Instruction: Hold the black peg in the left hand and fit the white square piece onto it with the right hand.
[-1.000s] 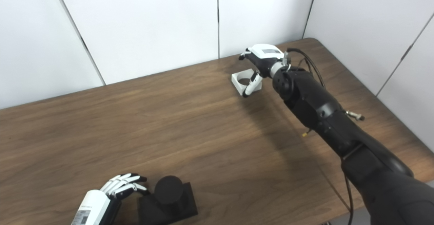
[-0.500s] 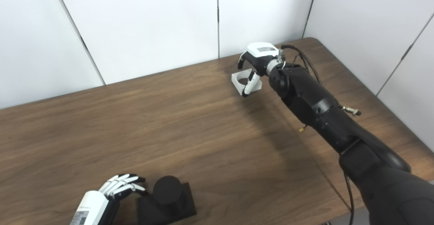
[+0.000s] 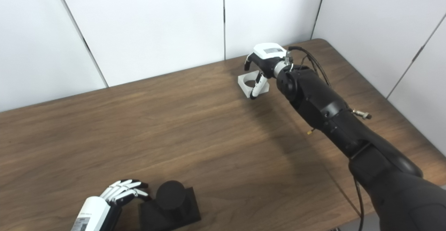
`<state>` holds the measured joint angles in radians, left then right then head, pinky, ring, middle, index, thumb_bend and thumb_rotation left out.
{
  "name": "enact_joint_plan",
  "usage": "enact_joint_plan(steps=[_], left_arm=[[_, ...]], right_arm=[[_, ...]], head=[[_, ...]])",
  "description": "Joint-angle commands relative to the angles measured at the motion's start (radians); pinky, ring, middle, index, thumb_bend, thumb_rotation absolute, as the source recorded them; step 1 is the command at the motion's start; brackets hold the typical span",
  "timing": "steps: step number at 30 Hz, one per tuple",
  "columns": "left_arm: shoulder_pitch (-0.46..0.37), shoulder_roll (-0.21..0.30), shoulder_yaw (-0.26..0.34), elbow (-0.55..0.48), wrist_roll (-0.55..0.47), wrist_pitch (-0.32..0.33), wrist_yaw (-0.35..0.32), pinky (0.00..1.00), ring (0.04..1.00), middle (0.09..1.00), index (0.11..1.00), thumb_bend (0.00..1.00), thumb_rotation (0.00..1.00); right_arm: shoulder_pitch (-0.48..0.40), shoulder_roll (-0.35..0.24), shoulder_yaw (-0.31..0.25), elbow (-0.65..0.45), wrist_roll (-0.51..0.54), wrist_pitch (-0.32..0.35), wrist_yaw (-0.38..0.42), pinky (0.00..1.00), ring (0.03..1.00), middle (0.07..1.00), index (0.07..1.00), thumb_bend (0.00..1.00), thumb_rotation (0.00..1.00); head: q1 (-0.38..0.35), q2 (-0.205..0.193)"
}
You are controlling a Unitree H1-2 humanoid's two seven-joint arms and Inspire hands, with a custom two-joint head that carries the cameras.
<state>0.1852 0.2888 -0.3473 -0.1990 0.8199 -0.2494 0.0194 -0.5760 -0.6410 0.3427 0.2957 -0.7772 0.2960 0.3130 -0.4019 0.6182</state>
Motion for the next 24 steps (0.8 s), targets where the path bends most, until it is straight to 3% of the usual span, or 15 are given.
enact_joint_plan(steps=[1, 13, 24], left_arm=[[0.022, 0.023, 0.012, 0.006, 0.02, 0.034, -0.027, 0.84, 0.82, 0.767, 0.486, 0.52, 0.05], [0.027, 0.018, 0.016, -0.011, 0.028, 0.04, -0.043, 0.83, 0.816, 0.763, 0.486, 0.52, 0.05], [0.03, 0.01, 0.014, -0.024, 0.033, 0.051, -0.059, 0.83, 0.817, 0.762, 0.486, 0.52, 0.05]], right_arm=[[-0.042, -0.037, -0.006, -0.013, -0.021, -0.027, -0.011, 0.94, 0.955, 0.894, 0.727, 0.89, 0.21], [-0.051, -0.031, 0.01, 0.001, -0.03, -0.02, 0.016, 0.96, 0.957, 0.896, 0.748, 0.89, 0.2], [-0.041, -0.026, 0.016, 0.007, -0.042, -0.024, 0.019, 0.96, 0.941, 0.89, 0.713, 0.87, 0.18]], head=[[-0.001, 0.002], [0.012, 0.006], [0.021, 0.007]])
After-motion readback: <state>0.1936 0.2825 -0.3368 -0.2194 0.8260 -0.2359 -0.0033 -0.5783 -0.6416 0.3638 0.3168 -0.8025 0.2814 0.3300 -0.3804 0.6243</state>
